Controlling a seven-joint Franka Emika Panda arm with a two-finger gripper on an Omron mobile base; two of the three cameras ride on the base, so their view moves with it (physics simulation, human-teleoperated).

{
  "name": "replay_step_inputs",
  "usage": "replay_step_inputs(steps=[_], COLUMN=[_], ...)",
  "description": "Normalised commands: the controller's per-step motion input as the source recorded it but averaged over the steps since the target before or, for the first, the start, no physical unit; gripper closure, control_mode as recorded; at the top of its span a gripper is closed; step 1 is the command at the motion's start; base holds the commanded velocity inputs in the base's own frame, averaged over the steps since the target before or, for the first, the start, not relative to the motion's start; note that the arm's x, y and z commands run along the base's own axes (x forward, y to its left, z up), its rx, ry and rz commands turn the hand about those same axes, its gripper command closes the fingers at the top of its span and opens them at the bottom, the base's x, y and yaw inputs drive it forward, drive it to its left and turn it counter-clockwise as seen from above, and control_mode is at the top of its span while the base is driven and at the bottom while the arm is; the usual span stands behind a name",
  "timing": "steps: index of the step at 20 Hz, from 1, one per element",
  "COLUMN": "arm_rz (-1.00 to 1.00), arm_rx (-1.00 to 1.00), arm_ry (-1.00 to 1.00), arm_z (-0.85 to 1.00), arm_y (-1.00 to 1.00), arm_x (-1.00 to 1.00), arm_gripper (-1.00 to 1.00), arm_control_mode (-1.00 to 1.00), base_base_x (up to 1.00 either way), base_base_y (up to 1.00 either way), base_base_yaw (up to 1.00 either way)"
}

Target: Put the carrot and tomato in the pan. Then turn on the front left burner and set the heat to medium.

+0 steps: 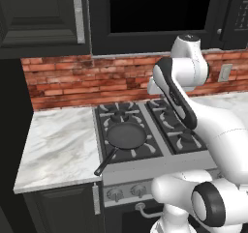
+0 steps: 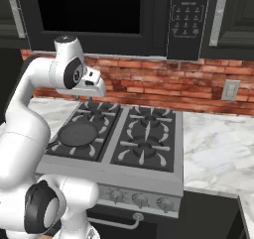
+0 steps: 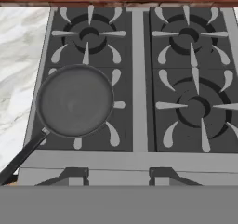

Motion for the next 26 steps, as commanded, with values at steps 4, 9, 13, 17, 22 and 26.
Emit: replay_step_inputs(steps=[4,9,13,17,22,26], arm_rz=[0.00,0.00,0.00,0.00,-0.01,-0.04], arm_rx=[0.00,0.00,0.00,0.00,0.00,0.00], arm_ry=[0.00,0.00,-0.01,0.00,0.00,0.00], arm_z=[0.00,0.00,0.00,-0.10,-0.25,-0.30], arm_y=[0.00,0.00,0.00,0.00,0.00,0.00], arm_x=[-0.22,-0.47,-0.46,-0.25,-0.26,-0.29], arm_gripper=[-1.00,-1.00,-1.00,-1.00,-1.00,-1.00], arm_control_mode=[-1.00,-1.00,-1.00,-1.00,-1.00,-1.00], base_base_x=[0.00,0.00,0.00,0.00,0.00,0.00], base_base_y=[0.00,0.00,0.00,0.00,0.00,0.00], base_base_yaw=[0.00,0.00,0.00,0.00,0.00,0.00])
